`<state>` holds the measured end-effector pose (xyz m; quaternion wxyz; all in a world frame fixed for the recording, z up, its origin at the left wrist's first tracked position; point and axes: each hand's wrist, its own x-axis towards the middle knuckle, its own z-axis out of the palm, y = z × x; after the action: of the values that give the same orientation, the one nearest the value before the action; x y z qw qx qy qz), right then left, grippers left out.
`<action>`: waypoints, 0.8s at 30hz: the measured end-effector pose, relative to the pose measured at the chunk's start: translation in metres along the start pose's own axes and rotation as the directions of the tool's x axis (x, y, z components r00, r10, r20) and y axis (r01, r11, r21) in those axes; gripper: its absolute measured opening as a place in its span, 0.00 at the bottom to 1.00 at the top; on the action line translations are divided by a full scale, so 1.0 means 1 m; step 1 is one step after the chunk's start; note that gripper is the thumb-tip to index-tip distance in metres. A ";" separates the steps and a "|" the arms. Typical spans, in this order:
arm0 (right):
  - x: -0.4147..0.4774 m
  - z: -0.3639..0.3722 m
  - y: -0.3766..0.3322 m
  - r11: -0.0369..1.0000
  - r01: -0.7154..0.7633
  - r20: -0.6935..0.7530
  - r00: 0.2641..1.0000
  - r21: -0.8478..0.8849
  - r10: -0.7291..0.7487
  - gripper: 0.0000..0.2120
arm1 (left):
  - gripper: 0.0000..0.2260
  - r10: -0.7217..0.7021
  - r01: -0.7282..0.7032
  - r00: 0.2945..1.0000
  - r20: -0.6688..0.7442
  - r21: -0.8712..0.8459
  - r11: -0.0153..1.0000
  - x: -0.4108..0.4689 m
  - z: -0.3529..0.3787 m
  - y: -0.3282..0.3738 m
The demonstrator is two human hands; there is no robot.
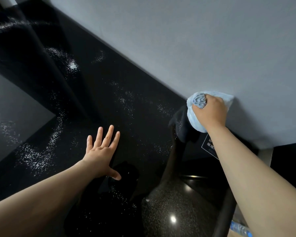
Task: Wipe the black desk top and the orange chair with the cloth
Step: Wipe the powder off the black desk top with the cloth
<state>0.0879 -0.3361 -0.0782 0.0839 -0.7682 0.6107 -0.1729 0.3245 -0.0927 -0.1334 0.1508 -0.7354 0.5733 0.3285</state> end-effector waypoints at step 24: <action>-0.015 0.015 -0.009 0.999 -0.036 0.440 0.898 0.024 0.022 0.09 | 0.68 -0.020 0.020 0.999 0.027 0.011 1.000 0.003 0.000 0.001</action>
<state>0.0982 -0.3211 -0.0912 0.2345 -0.7767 0.5845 -0.0034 0.3237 -0.0952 -0.1348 0.1659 -0.7356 0.5655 0.3339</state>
